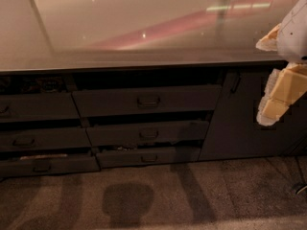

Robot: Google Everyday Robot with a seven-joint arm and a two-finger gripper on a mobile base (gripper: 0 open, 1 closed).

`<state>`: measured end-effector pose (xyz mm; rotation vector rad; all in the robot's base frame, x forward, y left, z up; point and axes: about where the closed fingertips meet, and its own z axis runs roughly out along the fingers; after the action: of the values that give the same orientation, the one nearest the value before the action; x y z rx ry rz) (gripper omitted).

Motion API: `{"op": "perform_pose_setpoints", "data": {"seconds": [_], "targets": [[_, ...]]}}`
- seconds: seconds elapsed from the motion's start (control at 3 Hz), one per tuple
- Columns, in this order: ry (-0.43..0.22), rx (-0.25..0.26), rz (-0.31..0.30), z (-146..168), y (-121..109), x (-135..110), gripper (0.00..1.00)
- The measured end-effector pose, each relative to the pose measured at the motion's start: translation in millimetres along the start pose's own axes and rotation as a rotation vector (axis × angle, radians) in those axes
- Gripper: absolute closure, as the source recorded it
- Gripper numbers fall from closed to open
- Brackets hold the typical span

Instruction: Open top drawer

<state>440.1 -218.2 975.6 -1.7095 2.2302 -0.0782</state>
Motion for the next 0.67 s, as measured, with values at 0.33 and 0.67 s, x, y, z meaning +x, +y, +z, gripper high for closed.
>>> {"op": "perform_pose_setpoints", "data": {"seconds": [0.33, 0.67], "targets": [[-0.013, -0.061, 0.017, 22.2, -6.0, 6.1, 0.00], [-0.016, -0.142, 0.037, 57.5, -13.7, 13.2, 0.00]]}}
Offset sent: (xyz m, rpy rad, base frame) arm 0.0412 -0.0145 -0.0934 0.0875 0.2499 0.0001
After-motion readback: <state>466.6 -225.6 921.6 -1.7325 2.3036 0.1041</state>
